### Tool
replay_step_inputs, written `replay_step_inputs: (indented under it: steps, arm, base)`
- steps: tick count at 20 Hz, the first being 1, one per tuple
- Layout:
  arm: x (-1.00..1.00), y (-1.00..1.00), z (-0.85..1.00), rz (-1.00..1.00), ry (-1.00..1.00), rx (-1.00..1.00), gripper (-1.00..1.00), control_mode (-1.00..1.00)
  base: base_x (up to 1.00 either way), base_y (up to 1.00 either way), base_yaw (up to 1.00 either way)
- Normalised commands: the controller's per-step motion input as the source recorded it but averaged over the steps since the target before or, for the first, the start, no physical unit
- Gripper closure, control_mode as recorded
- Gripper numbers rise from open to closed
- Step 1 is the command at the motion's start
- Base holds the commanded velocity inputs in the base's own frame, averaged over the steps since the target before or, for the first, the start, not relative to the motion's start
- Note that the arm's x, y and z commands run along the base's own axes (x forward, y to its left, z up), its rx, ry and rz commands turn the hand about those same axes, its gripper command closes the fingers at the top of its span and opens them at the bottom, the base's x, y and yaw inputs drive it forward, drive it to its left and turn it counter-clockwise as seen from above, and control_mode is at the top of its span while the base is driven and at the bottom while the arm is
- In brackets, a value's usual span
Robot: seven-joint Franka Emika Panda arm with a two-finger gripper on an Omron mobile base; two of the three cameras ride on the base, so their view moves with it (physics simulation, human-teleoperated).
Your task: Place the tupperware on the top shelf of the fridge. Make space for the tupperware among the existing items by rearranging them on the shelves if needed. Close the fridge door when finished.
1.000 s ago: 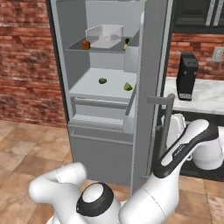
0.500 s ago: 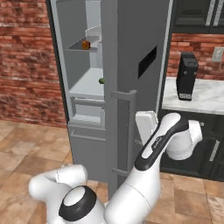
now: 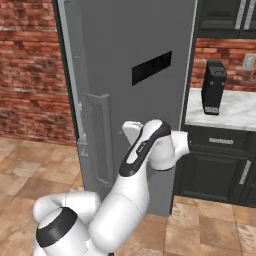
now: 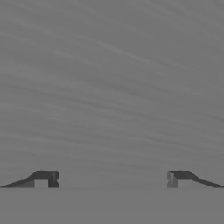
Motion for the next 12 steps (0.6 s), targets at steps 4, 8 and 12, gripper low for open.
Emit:
replay_step_inputs:
  steps: [4,8,12]
  arm:
    - [0.58,0.87,0.08,-0.12,-0.07,-0.07,-1.0,-1.0]
    - [0.48,0.67,0.03,-0.2,0.0,-0.08,-1.0,-1.0]
    - [0.44,0.54,0.0,-0.2,0.04,-0.07,-1.0,-1.0]
  base:
    - [0.0,0.0,0.0]
    - [0.0,0.0,0.0]
    - [0.0,0.0,0.0]
